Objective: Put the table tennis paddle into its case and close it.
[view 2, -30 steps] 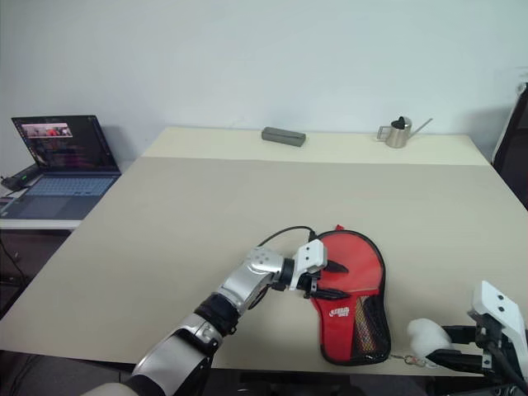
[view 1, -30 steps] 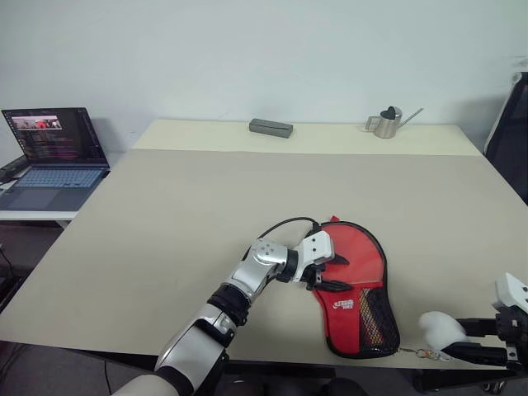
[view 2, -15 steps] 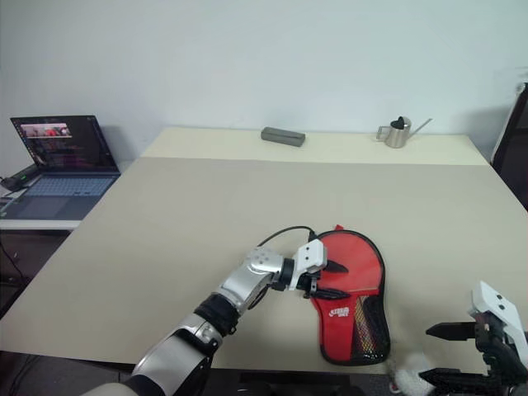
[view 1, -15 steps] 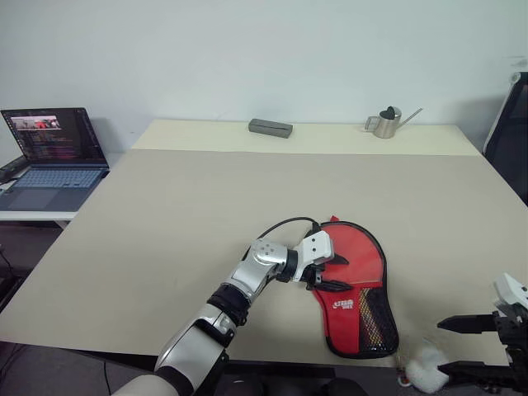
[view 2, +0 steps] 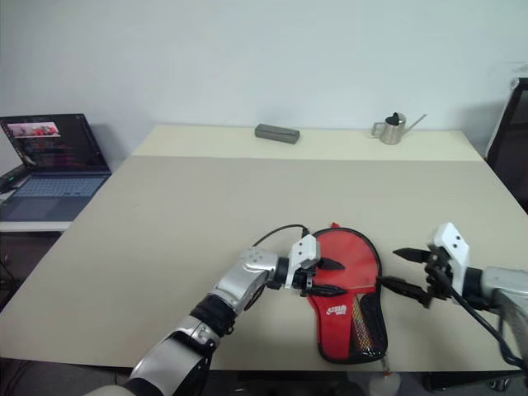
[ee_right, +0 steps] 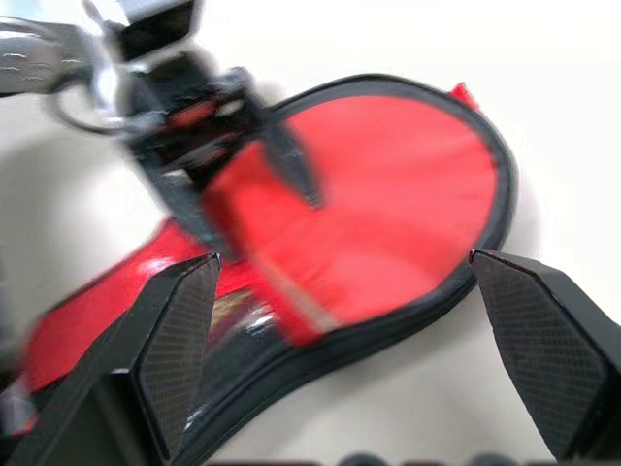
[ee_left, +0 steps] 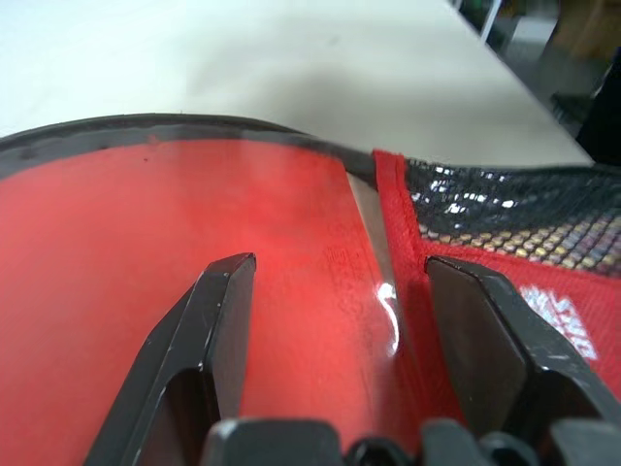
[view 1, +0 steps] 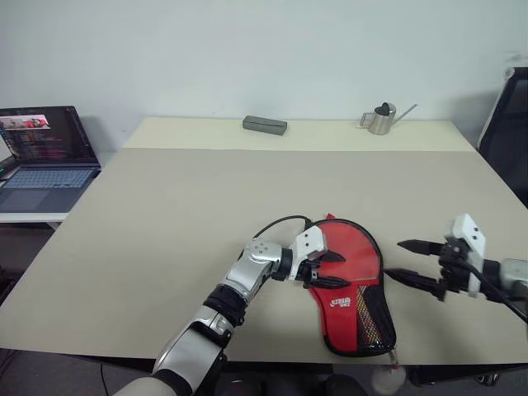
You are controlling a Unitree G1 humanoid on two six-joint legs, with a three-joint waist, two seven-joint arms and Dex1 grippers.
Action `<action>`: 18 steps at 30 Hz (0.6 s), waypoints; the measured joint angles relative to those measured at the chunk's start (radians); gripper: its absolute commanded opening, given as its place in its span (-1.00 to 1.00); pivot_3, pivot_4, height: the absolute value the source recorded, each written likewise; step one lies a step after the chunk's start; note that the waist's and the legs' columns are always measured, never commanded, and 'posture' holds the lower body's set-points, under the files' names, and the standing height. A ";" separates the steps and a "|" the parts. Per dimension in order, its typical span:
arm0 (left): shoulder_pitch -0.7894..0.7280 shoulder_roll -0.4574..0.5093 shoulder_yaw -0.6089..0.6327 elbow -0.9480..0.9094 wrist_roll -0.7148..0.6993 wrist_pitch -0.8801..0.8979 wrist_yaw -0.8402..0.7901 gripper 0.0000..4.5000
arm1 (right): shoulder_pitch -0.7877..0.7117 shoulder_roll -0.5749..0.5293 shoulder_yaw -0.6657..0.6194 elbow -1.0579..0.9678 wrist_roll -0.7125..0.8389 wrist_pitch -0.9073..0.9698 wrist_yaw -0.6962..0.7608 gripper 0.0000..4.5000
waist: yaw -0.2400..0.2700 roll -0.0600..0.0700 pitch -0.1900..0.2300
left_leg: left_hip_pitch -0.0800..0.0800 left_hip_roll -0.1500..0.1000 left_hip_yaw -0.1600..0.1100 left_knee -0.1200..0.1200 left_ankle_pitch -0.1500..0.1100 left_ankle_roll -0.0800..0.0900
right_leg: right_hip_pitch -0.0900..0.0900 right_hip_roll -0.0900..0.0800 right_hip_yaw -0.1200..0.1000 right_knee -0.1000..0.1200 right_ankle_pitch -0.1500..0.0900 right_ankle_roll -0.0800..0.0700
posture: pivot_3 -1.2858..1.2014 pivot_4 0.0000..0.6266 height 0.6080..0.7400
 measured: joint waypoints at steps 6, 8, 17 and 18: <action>0.022 0.023 0.029 -0.103 -0.039 0.099 0.002 0.36 | -0.128 0.083 0.078 0.133 -0.040 -0.093 -0.014 0.99 | -0.009 0.002 0.004 | -0.012 0.001 0.001 0.001 0.004 -0.006 | -0.015 0.001 0.001 0.004 0.004 -0.007 | 0.03 -0.52 1.00; 0.029 0.057 0.041 -0.163 -0.052 0.134 0.002 0.36 | -0.159 0.100 0.094 0.166 -0.053 -0.112 -0.018 0.99 | -0.013 0.002 0.006 | -0.012 0.001 0.001 0.000 0.004 -0.006 | -0.016 0.001 0.001 0.004 0.005 -0.008 | 0.03 -0.52 1.00; 0.094 0.189 0.182 -0.413 -0.145 0.266 0.075 0.36 | -0.284 0.170 0.139 0.368 -0.113 -0.241 -0.023 0.99 | -0.026 0.004 0.010 | -0.014 0.001 0.001 0.000 0.004 -0.006 | -0.017 0.000 0.002 0.003 0.005 -0.008 | 0.03 -0.52 1.00; 0.106 0.201 0.203 -0.451 -0.158 0.285 0.095 0.36 | -0.296 0.176 0.141 0.388 -0.113 -0.260 -0.012 0.99 | -0.026 0.004 0.011 | -0.014 0.001 0.001 0.000 0.004 -0.006 | -0.017 0.000 0.002 0.003 0.005 -0.008 | 0.03 -0.52 1.00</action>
